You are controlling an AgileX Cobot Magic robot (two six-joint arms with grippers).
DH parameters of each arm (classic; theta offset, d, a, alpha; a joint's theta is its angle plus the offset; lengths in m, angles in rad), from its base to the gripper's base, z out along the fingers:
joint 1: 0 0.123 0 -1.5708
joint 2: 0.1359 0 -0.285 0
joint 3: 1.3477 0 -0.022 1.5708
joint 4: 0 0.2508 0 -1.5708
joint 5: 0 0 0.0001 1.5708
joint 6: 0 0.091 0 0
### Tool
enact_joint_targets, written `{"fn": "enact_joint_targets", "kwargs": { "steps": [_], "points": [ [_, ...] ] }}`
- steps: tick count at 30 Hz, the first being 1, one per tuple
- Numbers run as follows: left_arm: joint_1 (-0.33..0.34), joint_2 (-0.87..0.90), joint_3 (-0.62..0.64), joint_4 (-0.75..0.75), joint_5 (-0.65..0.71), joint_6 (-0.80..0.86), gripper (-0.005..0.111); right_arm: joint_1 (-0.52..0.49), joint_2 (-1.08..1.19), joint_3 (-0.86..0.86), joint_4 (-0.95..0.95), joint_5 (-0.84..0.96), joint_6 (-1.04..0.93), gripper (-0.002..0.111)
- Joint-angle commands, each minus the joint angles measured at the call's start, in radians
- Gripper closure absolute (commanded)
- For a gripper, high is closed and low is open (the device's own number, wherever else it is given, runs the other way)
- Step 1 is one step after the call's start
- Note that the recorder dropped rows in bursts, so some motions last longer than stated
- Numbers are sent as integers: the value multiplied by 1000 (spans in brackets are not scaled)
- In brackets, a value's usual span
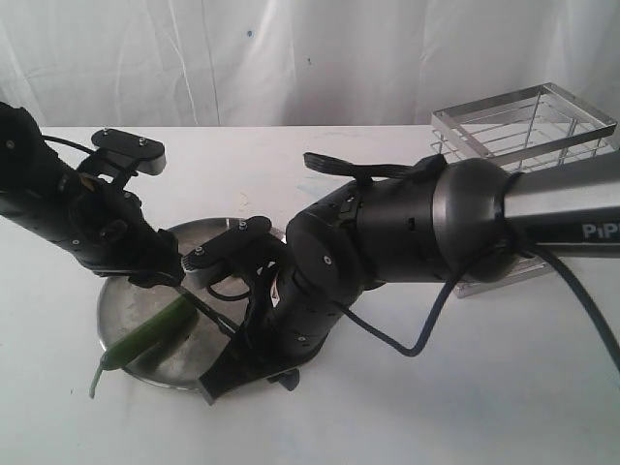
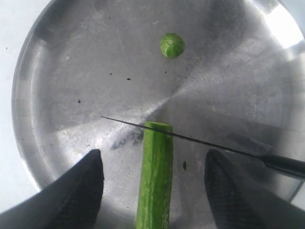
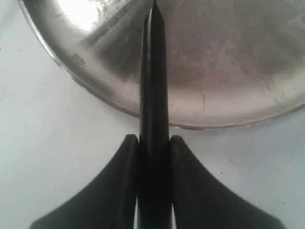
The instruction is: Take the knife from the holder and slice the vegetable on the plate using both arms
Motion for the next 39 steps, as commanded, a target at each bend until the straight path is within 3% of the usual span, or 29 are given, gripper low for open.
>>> {"fn": "enact_joint_targets", "kwargs": {
  "steps": [1,5,10,17,21,23,39],
  "points": [
    [-2,2,6,-16,11,-6,43,0,-3,3,-8,-5,6,108],
    [-2,7,28,-33,-17,3,57,0,-3,3,-6,-5,6,108],
    [-2,32,30,-66,-29,23,57,0,-3,3,-6,-5,6,108],
    [-2,61,26,-264,-37,222,57,1,-3,3,-6,-3,4,108],
    [-2,76,14,-334,-26,310,44,1,-3,3,-6,-3,2,108],
    [-2,91,10,-344,-18,332,40,1,-3,3,-6,-3,2,108],
    [-2,124,-62,-348,32,343,43,1,-3,3,0,3,-17,108]
  ]
}}
